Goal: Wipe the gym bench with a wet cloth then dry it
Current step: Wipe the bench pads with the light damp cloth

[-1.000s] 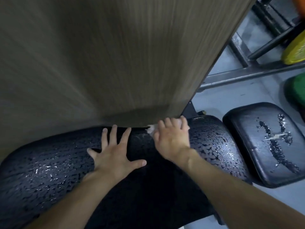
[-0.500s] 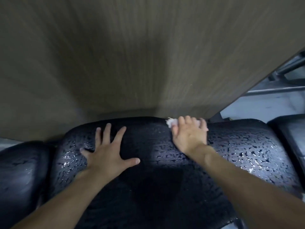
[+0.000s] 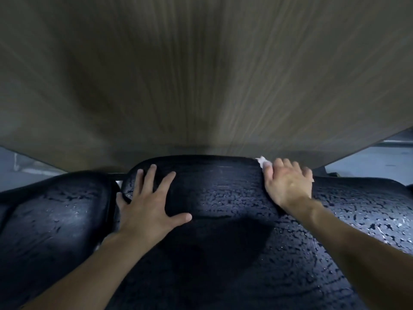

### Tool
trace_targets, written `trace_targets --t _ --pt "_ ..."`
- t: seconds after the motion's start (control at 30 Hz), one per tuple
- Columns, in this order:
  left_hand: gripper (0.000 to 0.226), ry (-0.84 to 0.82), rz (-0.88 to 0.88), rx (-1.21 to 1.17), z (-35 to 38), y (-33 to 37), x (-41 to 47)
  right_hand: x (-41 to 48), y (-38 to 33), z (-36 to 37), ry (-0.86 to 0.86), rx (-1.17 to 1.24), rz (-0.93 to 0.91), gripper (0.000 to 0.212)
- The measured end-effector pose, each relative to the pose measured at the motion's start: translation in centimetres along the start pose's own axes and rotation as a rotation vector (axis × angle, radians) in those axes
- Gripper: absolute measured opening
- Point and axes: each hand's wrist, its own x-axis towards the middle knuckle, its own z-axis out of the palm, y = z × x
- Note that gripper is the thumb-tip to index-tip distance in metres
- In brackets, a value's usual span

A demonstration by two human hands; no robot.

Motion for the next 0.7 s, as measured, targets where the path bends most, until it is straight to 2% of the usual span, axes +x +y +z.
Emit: trace_targets --t 0.13,0.33,0.5,0.57,0.7 --pt "0.104 0.020 -0.002 -0.033 0.3 -1.6 -0.9 -0.3 -6.4 0.0 -0.006 -0.029 -0.099 0.048" --pt "0.103 0.090 0.011 -0.041 0.5 -4.0 -2.3 -1.5 -16.2 0.8 -0.010 -0.050 -0.385 0.048" --pt "0.106 0.106 -0.114 0.007 1.2 -6.6 -3.7 -2.1 -19.0 0.9 -0.007 -0.046 -0.590 0.057" --pt "0.106 0.075 -0.159 -0.019 1.3 -8.1 -4.6 -1.5 -18.7 0.8 -0.009 -0.079 -0.592 0.054" --pt "0.105 0.081 -0.168 -0.011 1.5 -10.6 -6.1 -2.6 -21.5 0.9 0.025 -0.076 -0.480 0.045"
